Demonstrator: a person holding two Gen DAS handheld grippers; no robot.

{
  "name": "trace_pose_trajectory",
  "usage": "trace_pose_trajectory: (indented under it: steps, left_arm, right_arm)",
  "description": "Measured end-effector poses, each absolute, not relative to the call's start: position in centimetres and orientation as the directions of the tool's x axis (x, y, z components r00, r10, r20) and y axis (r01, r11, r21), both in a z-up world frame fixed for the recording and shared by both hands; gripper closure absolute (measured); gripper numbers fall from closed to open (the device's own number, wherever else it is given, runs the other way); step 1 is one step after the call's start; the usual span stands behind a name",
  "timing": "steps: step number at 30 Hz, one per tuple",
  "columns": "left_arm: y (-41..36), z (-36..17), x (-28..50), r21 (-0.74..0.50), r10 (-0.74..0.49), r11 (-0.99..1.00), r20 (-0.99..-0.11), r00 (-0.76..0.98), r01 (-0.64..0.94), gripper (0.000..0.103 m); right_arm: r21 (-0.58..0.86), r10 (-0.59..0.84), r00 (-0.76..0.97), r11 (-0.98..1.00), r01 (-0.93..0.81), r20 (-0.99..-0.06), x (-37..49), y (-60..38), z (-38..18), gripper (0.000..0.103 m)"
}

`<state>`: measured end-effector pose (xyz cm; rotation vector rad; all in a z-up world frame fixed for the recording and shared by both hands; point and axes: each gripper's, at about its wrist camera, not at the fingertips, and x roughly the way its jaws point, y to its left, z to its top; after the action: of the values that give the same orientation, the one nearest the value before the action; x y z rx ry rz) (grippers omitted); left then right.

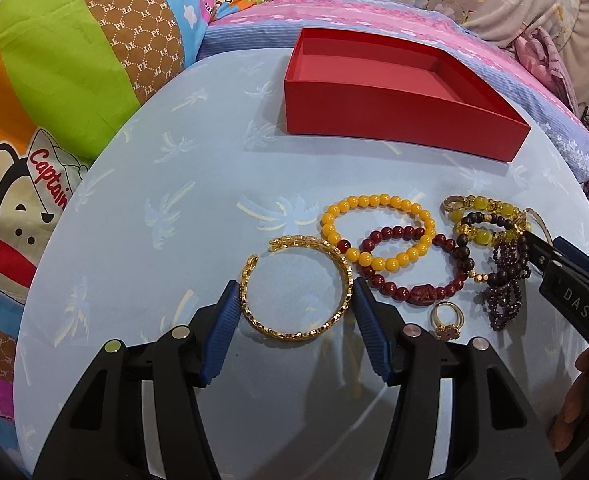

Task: Organize jewelry
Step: 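Close the left tool on the twisted gold bangle while the right tool grips the thin gold bangle, then carry both bangles into the red box and open both tools to release them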

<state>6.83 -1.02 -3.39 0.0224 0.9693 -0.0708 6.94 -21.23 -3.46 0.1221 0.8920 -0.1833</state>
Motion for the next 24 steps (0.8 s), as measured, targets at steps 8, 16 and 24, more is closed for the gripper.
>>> trace_pose_trajectory:
  steps: [8, 16, 24]
  left_arm:
    - [-0.7, -2.6, 6.4, -0.038, -0.072, 0.997, -0.822, 0.565, 0.073, 0.049]
    - [-0.1, 0.7, 6.5, -0.057, -0.097, 0.995, -0.786, 0.610, 0.084, 0.049]
    - [-1.2, 5.7, 11.7, -0.058, -0.134, 0.989, -0.725, 0.676, 0.133, 0.049]
  right_arm:
    - [0.068, -0.084, 0.639, 0.975, 0.210, -0.765, 4.9, -21.3, -1.8, 0.050]
    - [0.105, -0.050, 0.683, 0.977, 0.184, -0.729, 4.2, -21.1, 1.5, 0.050]
    - [0.108, -0.001, 0.746, 0.989, 0.098, -0.666, 8.3, -20.6, 5.9, 0.050]
